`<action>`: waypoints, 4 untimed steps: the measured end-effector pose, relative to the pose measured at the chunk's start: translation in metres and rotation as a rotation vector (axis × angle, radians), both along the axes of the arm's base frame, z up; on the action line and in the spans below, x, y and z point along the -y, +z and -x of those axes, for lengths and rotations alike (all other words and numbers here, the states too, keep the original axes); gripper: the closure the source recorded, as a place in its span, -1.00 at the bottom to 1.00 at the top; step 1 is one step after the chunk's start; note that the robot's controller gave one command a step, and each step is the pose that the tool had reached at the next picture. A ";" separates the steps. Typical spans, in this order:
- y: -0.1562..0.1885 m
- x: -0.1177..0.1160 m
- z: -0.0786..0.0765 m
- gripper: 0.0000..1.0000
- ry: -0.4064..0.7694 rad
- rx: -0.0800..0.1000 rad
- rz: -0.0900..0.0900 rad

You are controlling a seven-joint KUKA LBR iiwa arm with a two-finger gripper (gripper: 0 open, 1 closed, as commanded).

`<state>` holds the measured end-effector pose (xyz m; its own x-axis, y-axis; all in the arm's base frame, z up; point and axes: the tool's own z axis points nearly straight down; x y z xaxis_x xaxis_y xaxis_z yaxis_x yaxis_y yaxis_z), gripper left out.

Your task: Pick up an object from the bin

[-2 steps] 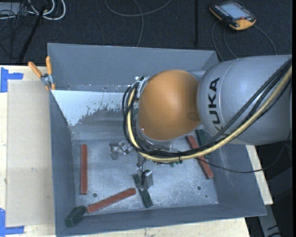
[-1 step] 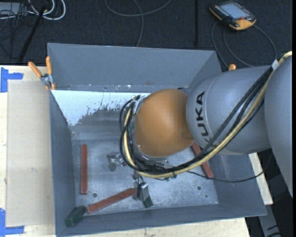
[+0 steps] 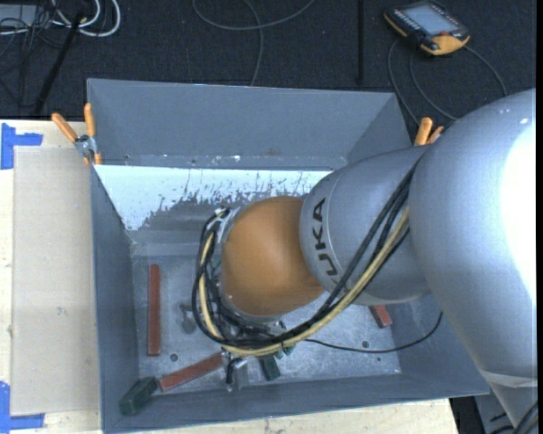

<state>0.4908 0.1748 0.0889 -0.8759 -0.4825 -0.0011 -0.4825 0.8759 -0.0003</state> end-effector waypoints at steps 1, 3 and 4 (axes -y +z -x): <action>-0.003 0.036 0.012 1.00 0.409 0.005 0.000; -0.009 0.033 0.008 1.00 0.370 0.004 -0.001; 0.149 0.024 -0.019 1.00 0.328 0.002 -0.001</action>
Offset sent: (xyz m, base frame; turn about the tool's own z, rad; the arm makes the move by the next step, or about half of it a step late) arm 0.0000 0.0000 0.0000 0.0000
